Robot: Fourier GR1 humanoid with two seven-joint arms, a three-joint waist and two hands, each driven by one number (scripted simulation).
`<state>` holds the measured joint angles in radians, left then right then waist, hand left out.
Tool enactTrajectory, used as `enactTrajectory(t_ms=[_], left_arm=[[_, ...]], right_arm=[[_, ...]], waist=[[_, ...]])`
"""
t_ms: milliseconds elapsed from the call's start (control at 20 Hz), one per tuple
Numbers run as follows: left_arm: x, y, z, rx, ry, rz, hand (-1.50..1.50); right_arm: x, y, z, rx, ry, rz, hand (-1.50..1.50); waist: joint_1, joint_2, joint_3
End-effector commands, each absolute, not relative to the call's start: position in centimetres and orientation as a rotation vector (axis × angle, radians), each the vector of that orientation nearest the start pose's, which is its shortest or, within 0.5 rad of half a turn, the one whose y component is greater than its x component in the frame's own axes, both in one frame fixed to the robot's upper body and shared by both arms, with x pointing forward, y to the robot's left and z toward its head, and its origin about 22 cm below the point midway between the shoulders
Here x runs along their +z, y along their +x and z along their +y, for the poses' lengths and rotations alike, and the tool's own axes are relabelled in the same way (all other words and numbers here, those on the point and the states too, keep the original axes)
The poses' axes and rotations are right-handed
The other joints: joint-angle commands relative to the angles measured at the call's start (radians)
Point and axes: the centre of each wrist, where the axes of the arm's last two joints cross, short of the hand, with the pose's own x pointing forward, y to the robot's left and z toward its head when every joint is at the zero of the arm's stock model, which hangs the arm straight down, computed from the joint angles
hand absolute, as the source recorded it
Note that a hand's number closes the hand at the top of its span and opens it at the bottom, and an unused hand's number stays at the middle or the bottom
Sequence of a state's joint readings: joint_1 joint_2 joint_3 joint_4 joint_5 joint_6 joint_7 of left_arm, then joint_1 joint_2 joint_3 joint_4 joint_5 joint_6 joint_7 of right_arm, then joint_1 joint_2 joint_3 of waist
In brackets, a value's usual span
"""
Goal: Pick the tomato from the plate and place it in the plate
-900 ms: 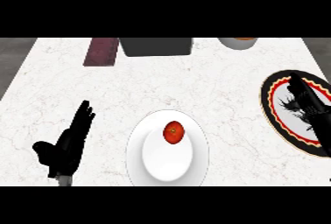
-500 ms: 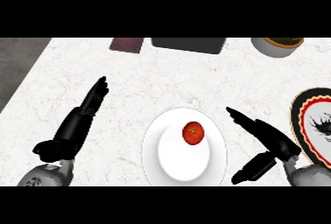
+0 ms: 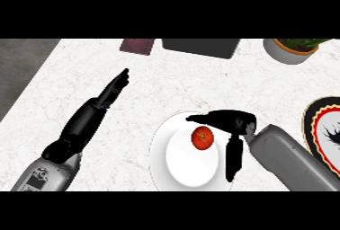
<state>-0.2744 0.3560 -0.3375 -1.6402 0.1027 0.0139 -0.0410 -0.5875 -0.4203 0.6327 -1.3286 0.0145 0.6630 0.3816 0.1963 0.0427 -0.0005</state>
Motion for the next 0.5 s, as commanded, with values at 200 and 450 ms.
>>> enactTrajectory(t_ms=[200,450], left_arm=[[8.3,29.1,22.6,-0.533,-0.051,-1.797,0.00],[7.1,28.4,23.0,-0.517,-0.057,-1.796,0.00]], right_arm=[[10.3,37.5,-5.1,1.849,0.070,-0.684,-1.50],[9.2,39.0,-1.3,1.863,0.125,-0.458,-1.50]], waist=[[-0.090,-0.021,-0.002],[-0.108,-0.021,-0.003]])
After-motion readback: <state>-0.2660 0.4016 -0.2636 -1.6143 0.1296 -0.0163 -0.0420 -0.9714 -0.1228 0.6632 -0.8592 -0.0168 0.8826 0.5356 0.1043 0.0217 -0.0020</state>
